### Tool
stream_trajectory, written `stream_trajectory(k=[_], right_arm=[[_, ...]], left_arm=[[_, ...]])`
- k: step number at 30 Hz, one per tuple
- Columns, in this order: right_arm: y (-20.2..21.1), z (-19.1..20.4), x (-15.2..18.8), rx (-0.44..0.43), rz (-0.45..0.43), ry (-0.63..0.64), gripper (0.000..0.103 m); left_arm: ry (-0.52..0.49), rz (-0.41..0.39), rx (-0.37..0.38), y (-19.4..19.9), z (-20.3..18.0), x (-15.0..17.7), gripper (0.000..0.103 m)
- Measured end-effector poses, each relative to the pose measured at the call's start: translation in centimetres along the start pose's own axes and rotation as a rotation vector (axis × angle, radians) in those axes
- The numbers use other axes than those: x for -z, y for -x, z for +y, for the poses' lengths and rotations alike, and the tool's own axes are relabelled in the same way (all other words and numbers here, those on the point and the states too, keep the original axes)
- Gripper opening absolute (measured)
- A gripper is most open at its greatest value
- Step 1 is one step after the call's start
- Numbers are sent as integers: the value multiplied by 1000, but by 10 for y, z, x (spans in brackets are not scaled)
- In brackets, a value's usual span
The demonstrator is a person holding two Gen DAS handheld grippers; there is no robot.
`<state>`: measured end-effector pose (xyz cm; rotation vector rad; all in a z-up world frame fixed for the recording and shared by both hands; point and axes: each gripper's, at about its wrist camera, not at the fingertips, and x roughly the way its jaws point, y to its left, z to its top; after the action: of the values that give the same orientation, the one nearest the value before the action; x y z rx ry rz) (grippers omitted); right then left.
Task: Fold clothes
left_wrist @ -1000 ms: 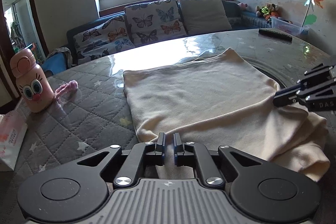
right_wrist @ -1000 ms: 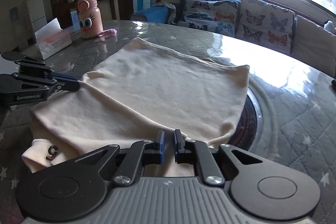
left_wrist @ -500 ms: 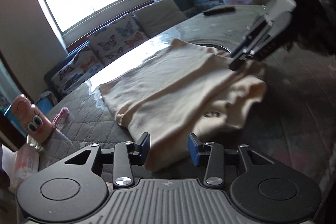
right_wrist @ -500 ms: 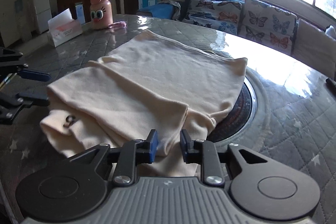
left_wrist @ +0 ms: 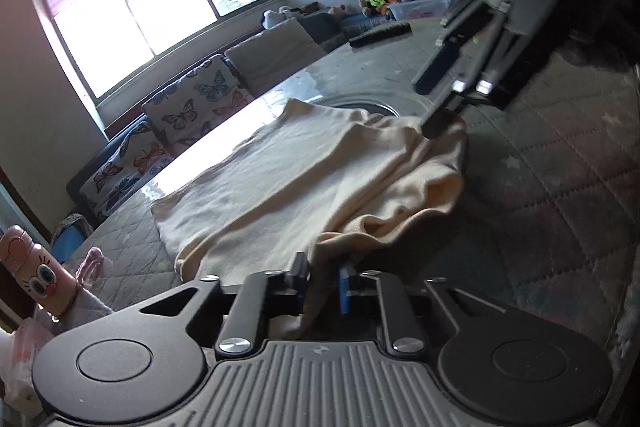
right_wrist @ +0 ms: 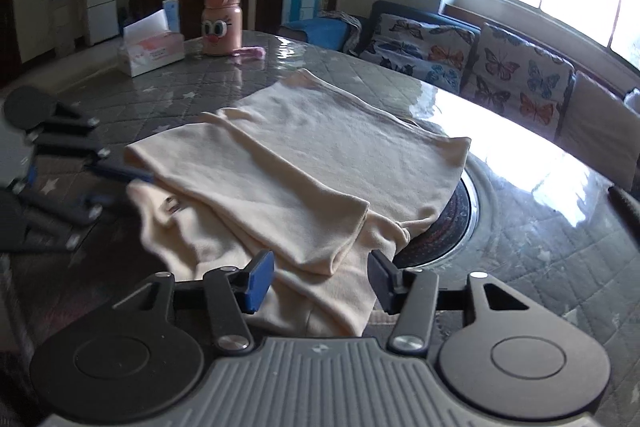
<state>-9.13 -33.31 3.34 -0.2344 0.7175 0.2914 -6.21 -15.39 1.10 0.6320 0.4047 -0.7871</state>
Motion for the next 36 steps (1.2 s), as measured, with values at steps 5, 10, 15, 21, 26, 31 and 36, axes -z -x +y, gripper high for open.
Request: stream_trajectory(k=[5, 10, 15, 21, 26, 31, 36], right_arm=[[7, 10, 2, -47, -14, 85, 68], [2, 26, 3, -89, -31, 187, 72], [-21, 31, -3, -99, -49, 245, 65], [-47, 17, -8, -107, 14, 234, 47], [-46, -5, -10, -129, 20, 122, 16], [-44, -12, -18, -128, 2, 69, 9], [-42, -18, -27, -126, -15, 15, 9]], left_arm=[[122, -26, -12, -4, 28, -17, 9], [172, -37, -9, -12, 44, -28, 9], [191, -28, 3, -15, 49, -27, 9], [196, -22, 26, -14, 46, -23, 9], [200, -16, 46, -12, 44, -19, 13], [162, 4, 31, -6, 35, -5, 28], [110, 37, -8, -4, 28, 10, 38]])
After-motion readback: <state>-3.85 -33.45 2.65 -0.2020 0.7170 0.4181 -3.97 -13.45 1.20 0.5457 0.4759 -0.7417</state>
